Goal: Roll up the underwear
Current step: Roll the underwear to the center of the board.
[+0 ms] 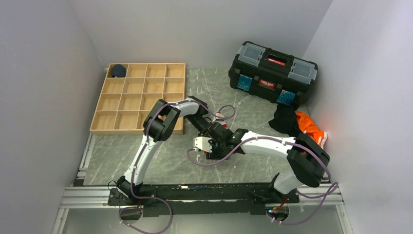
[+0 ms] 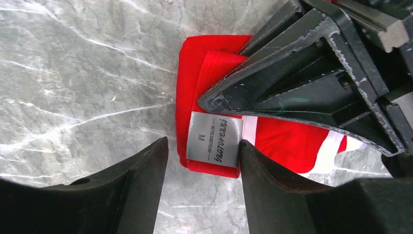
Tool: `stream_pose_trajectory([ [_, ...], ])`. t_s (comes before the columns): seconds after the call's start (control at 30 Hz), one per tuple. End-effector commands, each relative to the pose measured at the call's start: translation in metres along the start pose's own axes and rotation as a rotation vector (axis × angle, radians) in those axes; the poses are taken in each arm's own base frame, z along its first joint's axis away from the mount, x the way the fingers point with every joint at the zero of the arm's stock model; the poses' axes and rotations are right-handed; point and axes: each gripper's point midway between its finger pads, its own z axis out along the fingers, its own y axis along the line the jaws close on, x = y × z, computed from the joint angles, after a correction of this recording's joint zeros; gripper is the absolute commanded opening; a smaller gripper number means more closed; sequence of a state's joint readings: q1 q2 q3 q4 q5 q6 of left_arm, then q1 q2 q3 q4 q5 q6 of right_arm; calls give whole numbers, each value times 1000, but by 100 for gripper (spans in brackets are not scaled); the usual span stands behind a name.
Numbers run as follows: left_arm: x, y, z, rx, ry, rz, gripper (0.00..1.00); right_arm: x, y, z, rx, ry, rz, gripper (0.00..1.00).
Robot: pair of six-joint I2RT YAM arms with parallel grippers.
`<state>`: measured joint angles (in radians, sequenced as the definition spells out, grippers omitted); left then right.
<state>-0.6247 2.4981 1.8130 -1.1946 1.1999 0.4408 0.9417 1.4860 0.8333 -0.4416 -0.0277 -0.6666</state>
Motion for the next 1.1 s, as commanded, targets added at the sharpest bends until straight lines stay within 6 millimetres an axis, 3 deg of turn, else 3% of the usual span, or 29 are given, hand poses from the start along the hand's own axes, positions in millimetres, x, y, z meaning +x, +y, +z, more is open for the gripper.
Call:
stream_pose_trajectory([
  [0.0, 3, 21, 6, -45, 30, 36, 0, 2, -4, 8, 26, 20, -23, 58],
  [0.3, 4, 20, 6, -39, 32, 41, 0, 16, 1, 24, 9, 76, -38, 49],
  [0.67, 1, 15, 0, -57, 30, 72, 0, 30, 25, 30, -114, 126, -39, 13],
  [0.8, -2, 13, -7, -85, 23, 95, 8, 34, 29, 28, -139, 131, -31, 0],
  [1.07, -6, 10, -33, -129, -20, 119, 24, 33, 38, 18, -203, 103, 12, 0],
])
